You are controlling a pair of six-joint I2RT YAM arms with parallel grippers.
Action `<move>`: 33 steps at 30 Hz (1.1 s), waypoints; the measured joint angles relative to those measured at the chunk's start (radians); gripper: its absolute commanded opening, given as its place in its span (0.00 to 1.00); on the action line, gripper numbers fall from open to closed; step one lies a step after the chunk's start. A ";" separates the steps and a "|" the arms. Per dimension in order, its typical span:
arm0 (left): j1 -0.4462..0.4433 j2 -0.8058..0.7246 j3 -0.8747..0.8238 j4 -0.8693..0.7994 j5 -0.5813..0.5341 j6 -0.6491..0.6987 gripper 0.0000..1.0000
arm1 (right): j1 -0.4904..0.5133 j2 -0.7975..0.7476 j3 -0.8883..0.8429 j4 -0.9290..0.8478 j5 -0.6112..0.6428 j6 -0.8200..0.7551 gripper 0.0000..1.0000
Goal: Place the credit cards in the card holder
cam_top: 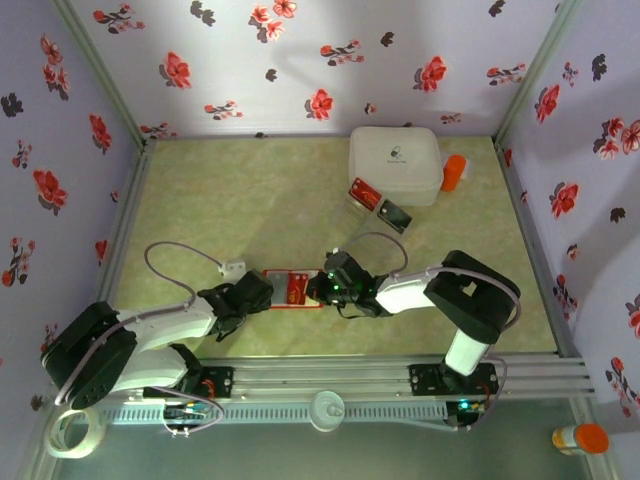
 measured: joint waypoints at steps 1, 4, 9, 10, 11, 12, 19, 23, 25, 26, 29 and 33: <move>0.000 0.000 0.000 0.000 0.000 0.000 1.00 | -0.002 0.000 0.003 -0.006 -0.003 -0.003 0.00; 0.001 0.000 0.000 0.001 0.000 0.000 1.00 | -0.005 0.000 0.011 -0.022 -0.009 -0.007 0.00; 0.001 0.000 0.000 0.002 0.000 0.000 1.00 | -0.008 0.000 0.027 -0.043 -0.019 -0.014 0.00; 0.001 0.001 0.000 0.003 0.000 0.000 1.00 | -0.008 0.000 0.032 -0.050 -0.022 -0.015 0.00; 0.001 0.002 0.000 0.003 0.000 0.001 1.00 | -0.008 0.002 0.038 -0.053 -0.026 -0.018 0.00; 0.001 0.002 0.000 0.004 0.000 0.001 1.00 | -0.008 0.002 0.043 -0.056 -0.029 -0.019 0.00; 0.001 0.002 0.000 0.005 0.000 0.001 1.00 | -0.003 0.038 0.097 -0.075 -0.047 -0.021 0.00; 0.001 0.002 0.000 0.005 0.000 0.002 1.00 | 0.013 0.077 0.124 -0.076 -0.050 -0.021 0.00; 0.001 0.002 -0.002 0.008 0.000 0.003 1.00 | 0.019 0.087 0.138 -0.077 -0.052 -0.021 0.00; 0.001 0.002 -0.003 0.011 0.000 0.003 1.00 | 0.023 0.093 0.147 -0.079 -0.055 -0.022 0.00; 0.001 0.001 -0.003 0.011 0.000 0.004 1.00 | 0.026 0.100 0.163 -0.095 -0.063 -0.034 0.03; 0.001 -0.005 -0.008 0.014 0.001 0.004 1.00 | 0.014 0.070 0.180 -0.177 -0.063 -0.089 0.09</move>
